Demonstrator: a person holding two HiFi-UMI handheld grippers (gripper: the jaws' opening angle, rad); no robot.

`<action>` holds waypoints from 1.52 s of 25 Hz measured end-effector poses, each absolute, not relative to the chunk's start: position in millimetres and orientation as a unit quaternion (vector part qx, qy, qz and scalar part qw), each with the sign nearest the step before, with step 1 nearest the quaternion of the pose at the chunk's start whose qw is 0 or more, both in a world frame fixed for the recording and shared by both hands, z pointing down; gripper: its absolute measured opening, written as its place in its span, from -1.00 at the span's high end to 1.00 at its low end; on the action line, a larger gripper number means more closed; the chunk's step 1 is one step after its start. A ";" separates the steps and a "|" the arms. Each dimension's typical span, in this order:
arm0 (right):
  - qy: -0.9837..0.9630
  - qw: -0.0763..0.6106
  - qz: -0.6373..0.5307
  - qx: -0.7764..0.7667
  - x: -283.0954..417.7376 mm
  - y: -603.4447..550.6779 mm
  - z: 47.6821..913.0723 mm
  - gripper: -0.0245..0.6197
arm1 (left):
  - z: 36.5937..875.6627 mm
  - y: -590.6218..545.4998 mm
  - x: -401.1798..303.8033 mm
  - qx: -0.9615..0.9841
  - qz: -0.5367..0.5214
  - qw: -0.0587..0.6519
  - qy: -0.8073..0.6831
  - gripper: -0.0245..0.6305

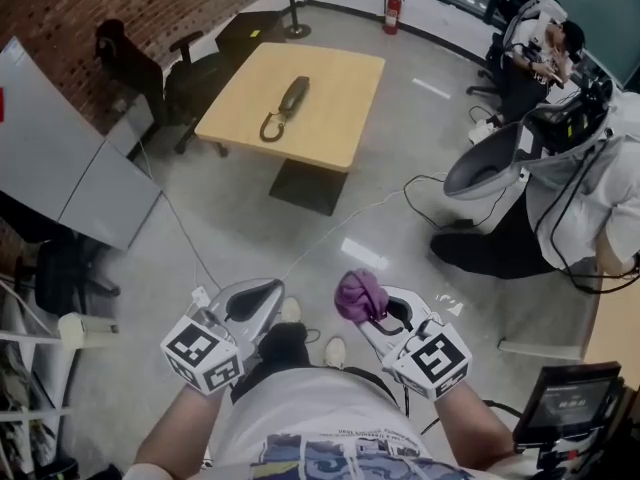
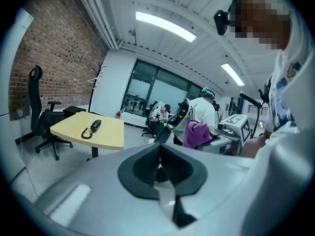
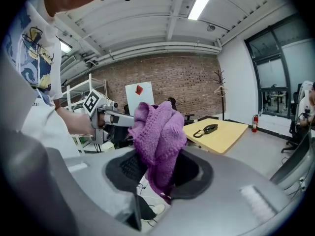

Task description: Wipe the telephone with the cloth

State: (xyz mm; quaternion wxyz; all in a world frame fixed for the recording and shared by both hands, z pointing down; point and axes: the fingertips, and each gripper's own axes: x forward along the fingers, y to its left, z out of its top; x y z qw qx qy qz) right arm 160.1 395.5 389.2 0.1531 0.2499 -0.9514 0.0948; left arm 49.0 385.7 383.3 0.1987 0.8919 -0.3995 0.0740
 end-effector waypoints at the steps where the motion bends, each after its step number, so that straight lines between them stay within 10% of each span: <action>1: -0.951 0.153 0.095 0.250 159.0 393.0 388.3 0.55 | 383.3 384.2 46.3 0.891 0.076 0.199 -0.401 0.91; 38: -0.926 0.188 0.126 0.303 50.4 95.4 394.8 0.55 | 431.2 76.5 -61.2 0.888 0.140 0.210 -0.385 0.70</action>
